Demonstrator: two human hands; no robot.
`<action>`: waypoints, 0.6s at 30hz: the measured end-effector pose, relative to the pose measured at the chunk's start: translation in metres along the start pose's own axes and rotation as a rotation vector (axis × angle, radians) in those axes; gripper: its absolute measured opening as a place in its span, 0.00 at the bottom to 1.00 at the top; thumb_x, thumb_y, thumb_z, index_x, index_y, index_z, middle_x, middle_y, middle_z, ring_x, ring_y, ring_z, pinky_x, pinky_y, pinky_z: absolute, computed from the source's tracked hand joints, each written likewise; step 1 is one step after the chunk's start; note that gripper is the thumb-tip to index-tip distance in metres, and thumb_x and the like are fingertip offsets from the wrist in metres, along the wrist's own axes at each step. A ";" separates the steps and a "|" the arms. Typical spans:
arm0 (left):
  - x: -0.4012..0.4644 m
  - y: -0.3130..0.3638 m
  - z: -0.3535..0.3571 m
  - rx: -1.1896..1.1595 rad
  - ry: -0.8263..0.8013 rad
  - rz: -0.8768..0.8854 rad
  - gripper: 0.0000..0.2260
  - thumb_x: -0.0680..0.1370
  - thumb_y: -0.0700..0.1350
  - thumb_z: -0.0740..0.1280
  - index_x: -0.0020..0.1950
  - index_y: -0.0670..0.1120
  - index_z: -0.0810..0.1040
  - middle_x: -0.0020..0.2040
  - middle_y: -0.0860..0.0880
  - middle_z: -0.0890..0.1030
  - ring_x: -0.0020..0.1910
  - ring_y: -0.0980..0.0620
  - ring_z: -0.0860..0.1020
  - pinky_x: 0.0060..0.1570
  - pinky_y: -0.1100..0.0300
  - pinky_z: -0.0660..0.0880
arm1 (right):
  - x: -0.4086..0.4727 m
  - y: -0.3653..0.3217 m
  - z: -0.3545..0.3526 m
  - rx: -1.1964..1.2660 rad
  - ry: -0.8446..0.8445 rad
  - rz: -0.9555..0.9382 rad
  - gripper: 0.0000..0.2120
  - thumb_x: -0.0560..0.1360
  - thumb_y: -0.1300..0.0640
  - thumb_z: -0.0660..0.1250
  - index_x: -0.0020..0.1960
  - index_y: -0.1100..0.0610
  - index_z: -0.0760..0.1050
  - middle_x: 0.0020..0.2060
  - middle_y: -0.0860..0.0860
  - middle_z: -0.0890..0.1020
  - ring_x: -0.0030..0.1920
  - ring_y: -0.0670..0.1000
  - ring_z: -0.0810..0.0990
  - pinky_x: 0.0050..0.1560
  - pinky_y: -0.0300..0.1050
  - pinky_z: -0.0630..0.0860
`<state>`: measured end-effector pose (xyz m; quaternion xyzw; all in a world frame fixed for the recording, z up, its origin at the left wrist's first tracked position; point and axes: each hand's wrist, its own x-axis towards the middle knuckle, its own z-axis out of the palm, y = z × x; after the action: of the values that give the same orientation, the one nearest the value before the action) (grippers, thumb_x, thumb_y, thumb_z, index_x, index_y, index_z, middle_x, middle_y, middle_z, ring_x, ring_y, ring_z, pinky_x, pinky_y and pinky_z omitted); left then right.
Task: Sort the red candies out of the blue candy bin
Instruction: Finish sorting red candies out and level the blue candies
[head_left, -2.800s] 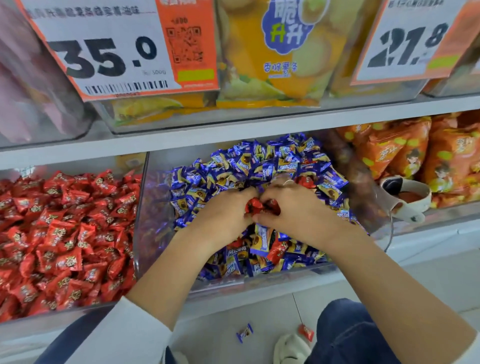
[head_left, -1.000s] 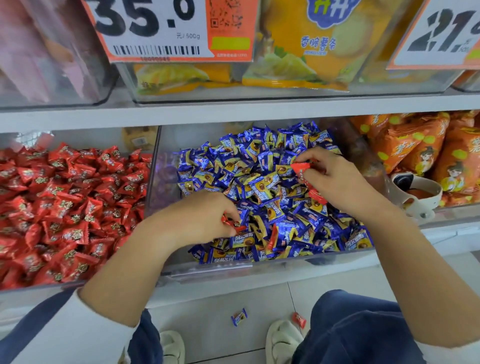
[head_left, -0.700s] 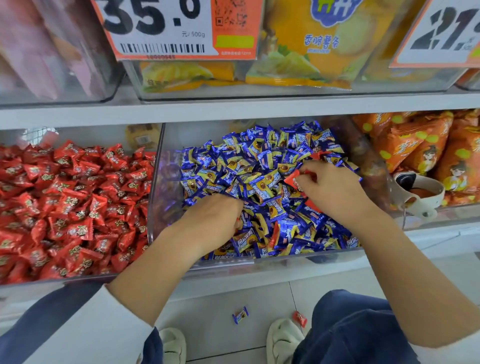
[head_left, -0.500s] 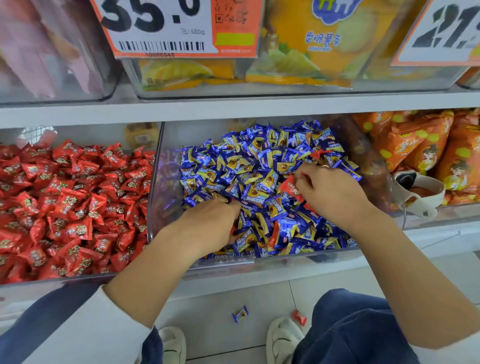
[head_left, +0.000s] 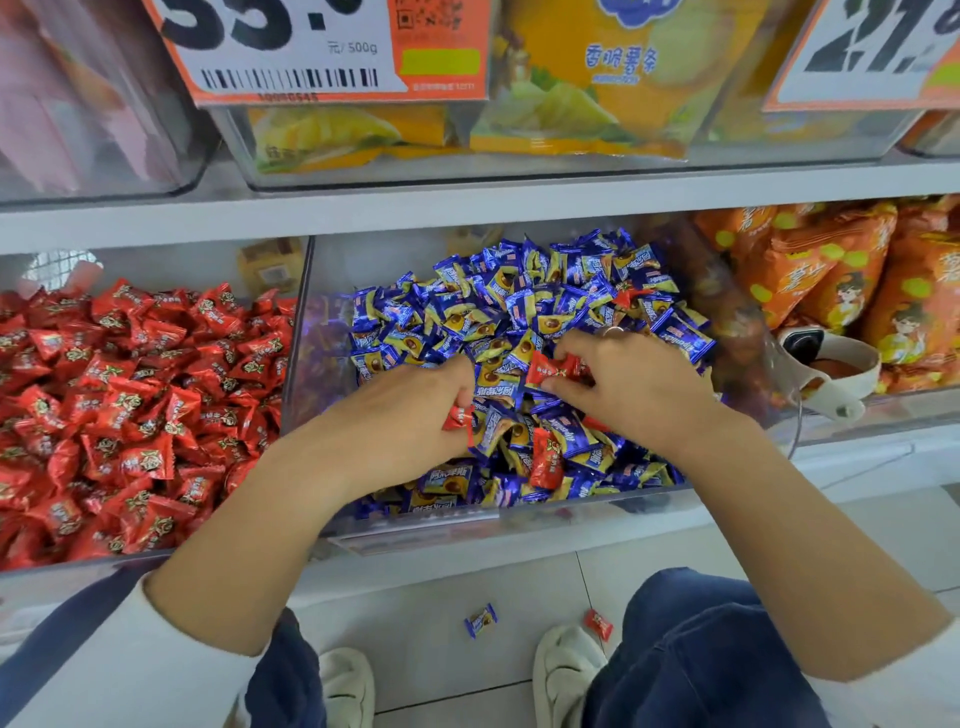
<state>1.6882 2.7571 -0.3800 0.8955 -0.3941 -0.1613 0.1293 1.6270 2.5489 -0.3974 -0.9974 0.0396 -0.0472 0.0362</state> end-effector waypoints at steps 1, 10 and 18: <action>0.000 0.002 0.000 -0.033 0.006 0.029 0.09 0.76 0.46 0.65 0.54 0.52 0.68 0.30 0.52 0.72 0.27 0.57 0.67 0.27 0.65 0.61 | 0.001 0.000 0.001 0.006 0.014 -0.009 0.19 0.76 0.39 0.60 0.61 0.48 0.71 0.41 0.50 0.78 0.42 0.52 0.79 0.35 0.41 0.66; 0.011 0.025 0.028 -0.134 0.069 0.092 0.11 0.74 0.59 0.66 0.52 0.55 0.77 0.43 0.55 0.79 0.43 0.54 0.76 0.43 0.57 0.73 | -0.001 0.011 -0.008 0.251 0.125 0.052 0.16 0.77 0.46 0.63 0.62 0.50 0.74 0.39 0.52 0.77 0.38 0.53 0.75 0.37 0.42 0.67; 0.008 0.027 0.021 0.060 0.224 0.056 0.12 0.75 0.62 0.63 0.46 0.54 0.71 0.40 0.55 0.75 0.41 0.52 0.71 0.36 0.58 0.65 | -0.005 0.046 -0.040 0.449 0.245 0.280 0.16 0.77 0.49 0.64 0.62 0.54 0.74 0.52 0.52 0.81 0.53 0.55 0.78 0.46 0.40 0.67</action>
<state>1.6672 2.7308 -0.3907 0.9001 -0.4065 -0.0449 0.1503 1.6144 2.5004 -0.3617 -0.9362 0.1693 -0.1696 0.2572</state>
